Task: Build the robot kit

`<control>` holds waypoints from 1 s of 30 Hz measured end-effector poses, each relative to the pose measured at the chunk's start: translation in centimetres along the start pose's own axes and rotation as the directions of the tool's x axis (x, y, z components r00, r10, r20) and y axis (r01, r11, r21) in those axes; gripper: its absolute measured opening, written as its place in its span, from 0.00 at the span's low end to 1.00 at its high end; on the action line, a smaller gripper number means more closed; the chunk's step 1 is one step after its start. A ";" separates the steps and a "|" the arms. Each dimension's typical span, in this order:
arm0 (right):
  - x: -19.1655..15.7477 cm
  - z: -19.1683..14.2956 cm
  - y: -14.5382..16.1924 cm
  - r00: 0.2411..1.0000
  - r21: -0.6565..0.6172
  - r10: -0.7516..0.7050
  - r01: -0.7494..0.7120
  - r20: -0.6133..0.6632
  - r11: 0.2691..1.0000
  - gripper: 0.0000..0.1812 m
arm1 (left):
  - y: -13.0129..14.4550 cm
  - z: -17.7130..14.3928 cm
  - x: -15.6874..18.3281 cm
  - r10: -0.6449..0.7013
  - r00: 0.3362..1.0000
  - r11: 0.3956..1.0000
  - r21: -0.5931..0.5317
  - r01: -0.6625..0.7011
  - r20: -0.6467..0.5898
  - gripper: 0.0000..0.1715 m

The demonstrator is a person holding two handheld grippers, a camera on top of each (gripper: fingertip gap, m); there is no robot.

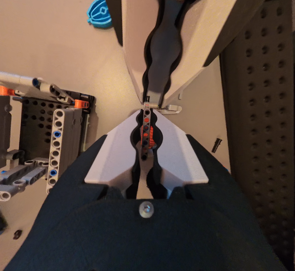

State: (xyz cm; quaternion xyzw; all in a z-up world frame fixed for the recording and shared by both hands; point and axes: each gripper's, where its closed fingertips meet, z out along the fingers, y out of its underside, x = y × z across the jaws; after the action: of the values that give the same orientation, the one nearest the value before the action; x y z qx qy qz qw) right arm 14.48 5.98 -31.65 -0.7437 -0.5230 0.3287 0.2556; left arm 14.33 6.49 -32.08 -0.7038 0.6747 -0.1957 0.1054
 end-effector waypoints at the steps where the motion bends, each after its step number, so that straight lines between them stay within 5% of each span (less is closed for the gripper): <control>1: -0.2 -0.5 -0.4 1.000 0.037 0.007 -0.008 0.017 0.999 0.11 | 0.1 -0.2 -0.1 -0.015 1.000 1.000 0.012 0.015 -0.016 0.04; 5: 0.5 -1.9 -0.7 1.000 0.081 0.023 -0.024 0.004 0.996 0.12 | -0.3 -2.7 0.0 -0.065 0.997 0.990 0.126 0.070 -0.040 0.11; 10: 0.6 -1.9 -2.3 0.997 0.077 -0.069 0.072 -0.042 0.994 0.07 | 1.6 -4.6 -0.3 -0.094 0.995 0.985 0.148 0.089 0.026 0.07; 21: 0.6 0.7 -1.5 0.989 -0.088 -0.141 0.136 -0.052 0.987 0.00 | 2.8 -4.3 0.2 -0.091 0.991 0.980 0.188 0.071 0.098 0.00; 26: 0.2 -0.3 -2.8 0.991 -0.005 -0.127 0.127 -0.047 0.992 0.00 | 3.0 -4.4 0.3 -0.112 0.990 0.970 0.227 0.090 0.089 0.00; 30: 1.2 0.1 -2.8 0.994 -0.002 -0.092 0.092 -0.052 0.996 0.15 | 3.5 -5.0 0.4 -0.154 0.986 0.951 0.280 0.129 0.069 0.09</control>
State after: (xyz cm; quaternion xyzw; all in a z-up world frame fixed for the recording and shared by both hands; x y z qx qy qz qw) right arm 13.01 8.00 -29.97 -0.7273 -0.5496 0.2971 0.2843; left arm 9.01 6.45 -28.96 -0.7371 0.5833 -0.2627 0.2178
